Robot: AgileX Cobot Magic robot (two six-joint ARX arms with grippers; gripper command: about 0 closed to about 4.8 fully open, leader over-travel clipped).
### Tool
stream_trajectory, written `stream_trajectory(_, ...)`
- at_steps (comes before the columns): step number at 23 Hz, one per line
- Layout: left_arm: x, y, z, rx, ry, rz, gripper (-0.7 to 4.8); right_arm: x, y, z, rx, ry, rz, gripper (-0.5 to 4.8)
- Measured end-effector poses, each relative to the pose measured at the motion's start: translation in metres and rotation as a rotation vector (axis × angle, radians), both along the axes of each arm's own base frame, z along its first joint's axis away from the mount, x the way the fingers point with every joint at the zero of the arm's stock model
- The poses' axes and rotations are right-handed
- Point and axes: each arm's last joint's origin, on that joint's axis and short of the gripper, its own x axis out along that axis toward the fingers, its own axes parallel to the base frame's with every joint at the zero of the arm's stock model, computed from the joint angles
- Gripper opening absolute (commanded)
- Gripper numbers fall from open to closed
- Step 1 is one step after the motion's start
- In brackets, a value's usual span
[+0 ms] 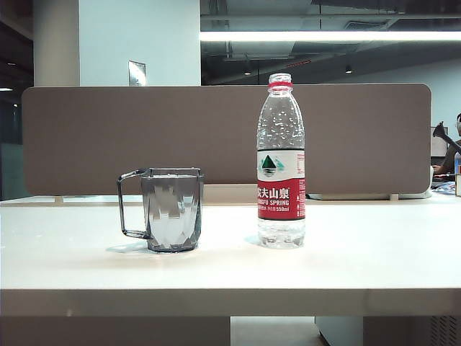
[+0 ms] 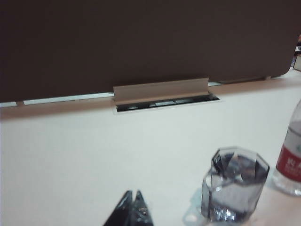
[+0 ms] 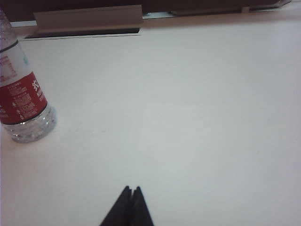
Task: Pick up the mineral water bottle on the table and pour water into the mug until it's full.
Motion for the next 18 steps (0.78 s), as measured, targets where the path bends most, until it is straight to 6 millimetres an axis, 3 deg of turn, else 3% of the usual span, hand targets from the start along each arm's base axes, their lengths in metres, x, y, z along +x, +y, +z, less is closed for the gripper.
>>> stream_trajectory(4, 0.004, 0.002, -0.038, 0.000, 0.041, 0.053, -0.05, 0.000, 0.000, 0.000, 0.000, 0.000, 0.000, -0.05)
stream_trajectory(11, 0.005, 0.005, -0.077, 0.003, 0.061, 0.182, -0.05, 0.000, 0.000, 0.000, 0.000, 0.000, 0.000, -0.05)
stream_trajectory(18, 0.005, 0.009, -0.084, 0.017, 0.127, 0.295, -0.05, 0.000, 0.000, 0.000, 0.000, 0.000, 0.000, -0.05)
